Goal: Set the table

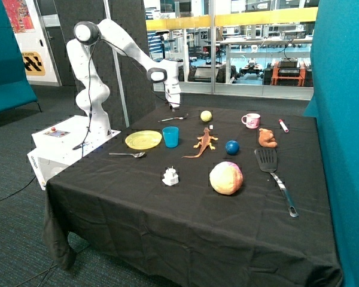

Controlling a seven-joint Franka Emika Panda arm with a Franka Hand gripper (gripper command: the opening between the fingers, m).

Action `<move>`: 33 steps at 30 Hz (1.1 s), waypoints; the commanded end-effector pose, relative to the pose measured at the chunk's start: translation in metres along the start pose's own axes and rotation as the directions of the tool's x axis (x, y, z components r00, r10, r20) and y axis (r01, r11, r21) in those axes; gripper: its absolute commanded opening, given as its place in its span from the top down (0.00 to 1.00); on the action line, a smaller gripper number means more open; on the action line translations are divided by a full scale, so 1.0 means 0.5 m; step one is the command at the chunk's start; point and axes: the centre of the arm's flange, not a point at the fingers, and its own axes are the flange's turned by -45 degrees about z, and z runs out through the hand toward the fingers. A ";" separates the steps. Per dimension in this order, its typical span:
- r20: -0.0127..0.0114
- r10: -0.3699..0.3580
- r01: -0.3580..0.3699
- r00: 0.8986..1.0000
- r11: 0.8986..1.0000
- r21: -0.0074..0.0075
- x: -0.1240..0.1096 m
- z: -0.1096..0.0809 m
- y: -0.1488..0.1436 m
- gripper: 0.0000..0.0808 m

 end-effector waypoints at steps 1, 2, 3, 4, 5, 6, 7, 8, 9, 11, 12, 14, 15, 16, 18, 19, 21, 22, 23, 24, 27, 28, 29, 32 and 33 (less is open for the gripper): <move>0.001 0.003 -0.003 1.000 1.000 -0.002 0.016 0.021 -0.020 0.56; 0.001 0.004 -0.004 1.000 1.000 -0.002 0.017 0.022 -0.021 0.56; 0.001 0.005 -0.005 1.000 1.000 -0.002 0.018 0.024 -0.021 0.51; 0.001 0.007 -0.007 1.000 1.000 -0.002 0.019 0.025 -0.021 0.46; 0.001 0.012 -0.012 1.000 1.000 -0.002 0.020 0.027 -0.020 0.43; 0.001 0.014 -0.014 1.000 1.000 -0.002 0.021 0.028 -0.019 0.40; 0.001 0.017 -0.017 1.000 1.000 -0.002 0.021 0.030 -0.019 0.39; 0.001 0.022 -0.022 1.000 1.000 -0.002 0.020 0.032 -0.018 0.36; 0.001 0.027 -0.027 1.000 1.000 -0.002 0.019 0.035 -0.017 0.36; 0.001 0.037 -0.037 0.999 0.999 -0.002 0.016 0.040 -0.013 0.37; 0.001 0.043 -0.043 0.999 0.999 -0.002 0.014 0.043 -0.010 0.37; 0.001 0.048 -0.048 0.999 0.999 -0.002 0.011 0.047 -0.006 0.37; 0.001 0.052 -0.052 0.999 0.999 -0.002 0.009 0.049 -0.004 0.37; 0.001 0.056 -0.056 0.998 0.998 -0.002 0.008 0.052 -0.002 0.37; 0.001 0.063 -0.063 0.998 0.998 -0.002 0.005 0.056 0.004 0.35; 0.001 0.065 -0.065 0.998 0.998 -0.002 0.004 0.057 0.006 0.35; 0.001 0.065 -0.065 0.998 0.998 -0.002 0.003 0.058 0.009 0.34; 0.001 0.065 -0.065 0.998 0.998 -0.002 0.002 0.059 0.010 0.35; 0.001 0.065 -0.065 0.998 0.998 -0.002 0.002 0.059 0.011 0.34; 0.001 0.064 -0.064 0.998 0.998 -0.002 0.002 0.060 0.012 0.35; 0.001 0.060 -0.060 0.998 0.998 -0.002 0.004 0.061 0.014 0.32; 0.001 0.059 -0.059 0.998 0.998 -0.002 0.005 0.062 0.014 0.33; 0.001 0.058 -0.058 0.998 0.998 -0.002 0.006 0.063 0.014 0.33; 0.001 0.058 -0.058 0.998 0.998 -0.002 0.009 0.068 0.013 0.35; 0.001 0.060 -0.060 0.998 0.998 -0.002 0.011 0.070 0.013 0.35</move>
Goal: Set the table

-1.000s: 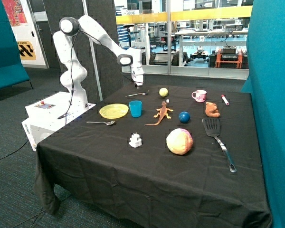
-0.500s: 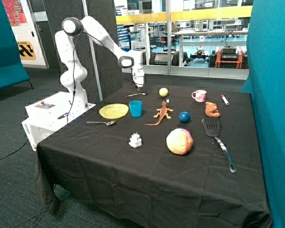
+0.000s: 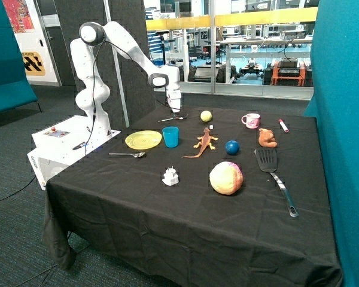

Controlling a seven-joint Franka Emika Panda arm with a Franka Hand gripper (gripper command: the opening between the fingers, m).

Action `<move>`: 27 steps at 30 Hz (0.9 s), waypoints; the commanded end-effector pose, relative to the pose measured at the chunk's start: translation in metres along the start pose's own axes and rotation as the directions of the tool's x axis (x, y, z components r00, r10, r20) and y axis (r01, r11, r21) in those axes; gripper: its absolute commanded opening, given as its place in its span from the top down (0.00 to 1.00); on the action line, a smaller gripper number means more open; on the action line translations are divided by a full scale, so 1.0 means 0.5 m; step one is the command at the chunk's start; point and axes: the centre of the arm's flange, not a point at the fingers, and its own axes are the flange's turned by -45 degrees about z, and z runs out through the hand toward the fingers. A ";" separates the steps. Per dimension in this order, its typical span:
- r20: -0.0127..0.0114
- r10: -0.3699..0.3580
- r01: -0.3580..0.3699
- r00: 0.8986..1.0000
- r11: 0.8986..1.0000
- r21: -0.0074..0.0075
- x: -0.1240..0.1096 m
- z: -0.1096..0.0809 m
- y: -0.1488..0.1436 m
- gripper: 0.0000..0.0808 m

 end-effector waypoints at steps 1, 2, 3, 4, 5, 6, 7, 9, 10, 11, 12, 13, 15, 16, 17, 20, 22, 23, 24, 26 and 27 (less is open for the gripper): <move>-0.002 0.007 -0.007 1.000 1.000 -0.001 0.004 0.015 0.005 0.35; -0.002 0.012 -0.012 1.000 1.000 -0.001 0.006 0.017 0.005 0.36; -0.002 0.016 -0.016 1.000 1.000 -0.001 0.009 0.019 0.006 0.35; -0.002 0.022 -0.022 1.000 1.000 -0.001 0.011 0.020 0.008 0.34; -0.002 0.036 -0.036 0.999 0.999 -0.001 0.015 0.022 0.011 0.34; -0.002 0.039 -0.039 0.999 0.999 -0.001 0.018 0.023 0.013 0.33; -0.002 0.048 -0.048 0.999 0.999 -0.001 0.022 0.026 0.016 0.33; -0.002 0.057 -0.057 0.998 0.998 -0.001 0.029 0.030 0.020 0.32; -0.002 0.061 -0.061 0.998 0.998 -0.001 0.032 0.032 0.021 0.32; -0.002 0.063 -0.063 0.998 0.998 -0.001 0.035 0.034 0.022 0.32; -0.002 0.066 -0.066 0.998 0.998 -0.001 0.037 0.036 0.022 0.31; -0.002 0.066 -0.066 0.998 0.998 -0.001 0.040 0.038 0.022 0.32; -0.002 0.064 -0.064 0.998 0.998 -0.001 0.042 0.040 0.021 0.33; -0.002 0.063 -0.063 0.998 0.998 -0.001 0.043 0.041 0.021 0.33; -0.002 0.060 -0.060 0.998 0.998 -0.001 0.042 0.042 0.020 0.33; -0.002 0.053 -0.053 0.999 0.999 -0.001 0.037 0.044 0.018 0.32; -0.002 0.049 -0.049 0.999 0.999 -0.001 0.033 0.045 0.017 0.32; -0.002 0.048 -0.048 0.999 0.999 -0.001 0.030 0.046 0.017 0.33; -0.002 0.047 -0.047 0.999 0.999 -0.001 0.028 0.047 0.017 0.33; -0.002 0.048 -0.048 0.999 0.999 -0.001 0.024 0.050 0.018 0.33; -0.002 0.050 -0.050 0.999 0.999 -0.001 0.023 0.052 0.019 0.33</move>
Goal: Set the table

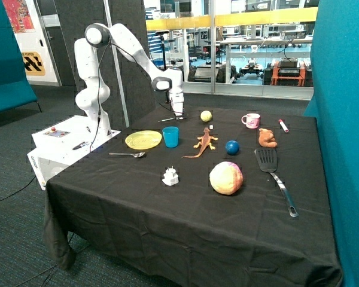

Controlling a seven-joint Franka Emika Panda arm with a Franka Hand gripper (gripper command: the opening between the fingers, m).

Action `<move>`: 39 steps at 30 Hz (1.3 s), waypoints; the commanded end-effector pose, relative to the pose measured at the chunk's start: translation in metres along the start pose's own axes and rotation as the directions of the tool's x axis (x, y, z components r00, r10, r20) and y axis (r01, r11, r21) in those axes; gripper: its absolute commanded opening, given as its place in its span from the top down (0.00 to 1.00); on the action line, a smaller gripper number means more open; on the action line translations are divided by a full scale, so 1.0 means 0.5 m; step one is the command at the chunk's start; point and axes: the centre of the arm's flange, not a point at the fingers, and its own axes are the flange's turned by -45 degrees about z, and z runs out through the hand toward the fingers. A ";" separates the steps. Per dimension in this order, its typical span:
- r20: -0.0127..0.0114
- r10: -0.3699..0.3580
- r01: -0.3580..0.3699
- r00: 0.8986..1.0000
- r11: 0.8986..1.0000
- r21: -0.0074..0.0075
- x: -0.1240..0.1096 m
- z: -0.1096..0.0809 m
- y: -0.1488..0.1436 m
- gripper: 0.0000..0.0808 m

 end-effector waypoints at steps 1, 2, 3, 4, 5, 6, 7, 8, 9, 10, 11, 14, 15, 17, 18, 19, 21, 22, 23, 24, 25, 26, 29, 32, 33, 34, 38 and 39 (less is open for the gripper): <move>-0.001 0.004 -0.004 1.000 1.000 0.000 -0.009 0.014 0.004 0.33; -0.001 0.008 -0.008 1.000 1.000 0.000 -0.009 0.015 0.006 0.34; -0.001 0.011 -0.011 1.000 1.000 0.000 -0.009 0.015 0.009 0.33; -0.001 0.011 -0.011 1.000 1.000 0.000 -0.007 0.015 0.011 0.33; -0.001 0.011 -0.011 1.000 1.000 0.000 -0.007 0.015 0.013 0.33; -0.001 0.011 -0.011 1.000 1.000 0.000 -0.006 0.015 0.013 0.34; -0.001 0.011 -0.011 1.000 1.000 0.000 -0.006 0.015 0.014 0.34; -0.001 0.009 -0.009 1.000 1.000 0.000 -0.005 0.015 0.015 0.34; -0.001 0.008 -0.008 1.000 1.000 0.000 -0.004 0.015 0.015 0.34; -0.001 0.007 -0.007 1.000 1.000 0.000 -0.003 0.015 0.015 0.34; -0.001 0.004 -0.004 1.000 1.000 0.000 -0.002 0.015 0.014 0.34; -0.001 -0.007 0.007 1.000 1.000 0.000 0.000 0.015 0.010 0.36; -0.001 -0.009 0.009 1.000 1.000 0.000 0.000 0.015 0.009 0.37; -0.001 -0.011 0.011 1.000 1.000 0.000 -0.001 0.015 0.007 0.39; -0.001 -0.011 0.011 1.000 1.000 0.000 -0.001 0.015 0.007 0.39; -0.001 -0.009 0.009 1.000 1.000 0.000 -0.002 0.015 0.007 0.41; -0.001 -0.009 0.009 1.000 1.000 0.000 -0.002 0.015 0.007 0.43; -0.001 -0.012 0.012 1.000 1.000 0.000 -0.002 0.015 0.007 0.47; -0.001 -0.013 0.013 1.000 1.000 0.000 -0.002 0.015 0.006 0.49; -0.001 -0.013 0.013 1.000 1.000 0.000 -0.003 0.015 0.006 0.50; -0.001 -0.014 0.014 1.000 1.000 0.000 -0.002 0.015 0.006 0.54; -0.001 -0.015 0.015 1.000 1.000 0.000 -0.002 0.015 0.005 0.57; -0.001 -0.015 0.015 1.000 1.000 0.000 -0.002 0.015 0.004 0.64; -0.001 -0.014 0.014 1.000 1.000 0.000 -0.002 0.015 0.004 0.72; -0.001 -0.014 0.014 1.000 1.000 0.000 -0.002 0.015 0.004 0.75; -0.001 -0.014 0.014 1.000 1.000 0.000 -0.003 0.015 0.004 0.78; -0.001 -0.013 0.013 1.000 1.000 0.000 -0.004 0.015 0.006 0.90; -0.001 -0.013 0.013 1.000 1.000 0.000 -0.004 0.015 0.007 0.94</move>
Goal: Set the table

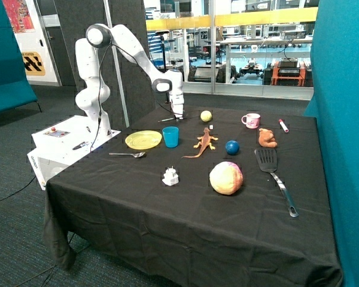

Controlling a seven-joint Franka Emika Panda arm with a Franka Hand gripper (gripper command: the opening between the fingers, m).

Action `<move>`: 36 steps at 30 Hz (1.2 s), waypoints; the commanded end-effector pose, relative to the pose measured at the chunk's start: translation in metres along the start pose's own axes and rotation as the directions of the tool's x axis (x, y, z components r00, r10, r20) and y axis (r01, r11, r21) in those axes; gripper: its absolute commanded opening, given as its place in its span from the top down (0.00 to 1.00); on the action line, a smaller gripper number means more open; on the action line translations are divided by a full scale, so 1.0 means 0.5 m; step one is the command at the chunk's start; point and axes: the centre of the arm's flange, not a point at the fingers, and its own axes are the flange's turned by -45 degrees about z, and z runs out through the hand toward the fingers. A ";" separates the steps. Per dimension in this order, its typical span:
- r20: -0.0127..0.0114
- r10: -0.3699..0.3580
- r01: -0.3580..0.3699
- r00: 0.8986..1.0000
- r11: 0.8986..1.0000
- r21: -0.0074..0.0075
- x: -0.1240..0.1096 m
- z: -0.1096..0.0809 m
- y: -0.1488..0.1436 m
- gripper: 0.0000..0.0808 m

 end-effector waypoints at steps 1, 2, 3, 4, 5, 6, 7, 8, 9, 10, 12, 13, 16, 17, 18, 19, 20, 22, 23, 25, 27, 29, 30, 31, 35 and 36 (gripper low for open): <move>-0.002 -0.003 0.003 1.000 1.000 0.002 -0.002 -0.001 0.001 0.97; -0.002 -0.003 0.003 1.000 1.000 0.002 -0.002 -0.001 0.001 0.98; -0.002 -0.003 0.003 1.000 1.000 0.002 -0.002 -0.001 0.001 0.99; -0.002 -0.004 0.004 1.000 1.000 0.002 -0.002 -0.001 0.001 1.00; -0.002 -0.005 0.005 1.000 1.000 0.002 -0.002 -0.001 0.001 1.00; -0.002 -0.006 0.006 1.000 1.000 0.002 -0.002 -0.001 0.001 1.00; -0.002 -0.007 0.007 1.000 1.000 0.002 -0.002 -0.001 0.001 1.00; -0.002 -0.007 0.007 1.000 1.000 0.002 -0.002 -0.001 0.001 1.00; -0.002 -0.007 0.007 1.000 1.000 0.002 -0.002 -0.001 0.001 1.00; -0.002 -0.008 0.008 1.000 1.000 0.002 -0.002 -0.001 0.001 1.00; -0.002 -0.009 0.009 1.000 1.000 0.002 -0.002 -0.001 0.002 1.00; -0.002 -0.010 0.010 1.000 1.000 0.002 -0.002 -0.001 0.002 1.00; -0.002 -0.008 0.008 1.000 1.000 0.002 -0.005 -0.001 0.005 1.00; -0.002 -0.008 0.008 1.000 1.000 0.002 -0.005 -0.001 0.006 1.00; -0.002 -0.008 0.008 1.000 1.000 0.002 -0.005 -0.001 0.006 1.00; -0.002 -0.007 0.007 1.000 1.000 0.002 -0.006 -0.001 0.007 1.00; -0.002 -0.007 0.007 1.000 1.000 0.002 -0.006 -0.001 0.008 1.00; -0.002 -0.007 0.007 1.000 1.000 0.002 -0.006 -0.001 0.009 1.00; -0.002 -0.008 0.008 1.000 1.000 0.002 -0.007 -0.001 0.009 1.00; -0.002 -0.008 0.008 1.000 1.000 0.002 -0.007 -0.001 0.009 1.00; -0.002 -0.007 0.007 1.000 1.000 0.002 -0.007 -0.001 0.010 1.00; -0.002 -0.006 0.006 1.000 1.000 0.002 -0.007 -0.001 0.012 1.00; -0.002 -0.006 0.006 1.000 1.000 0.002 -0.007 -0.001 0.013 1.00; -0.002 -0.003 0.003 1.000 1.000 0.002 -0.006 -0.001 0.014 1.00; -0.002 0.008 -0.008 1.000 1.000 0.002 -0.003 -0.001 0.023 1.00; -0.002 0.008 -0.008 1.000 1.000 0.002 -0.002 -0.001 0.025 1.00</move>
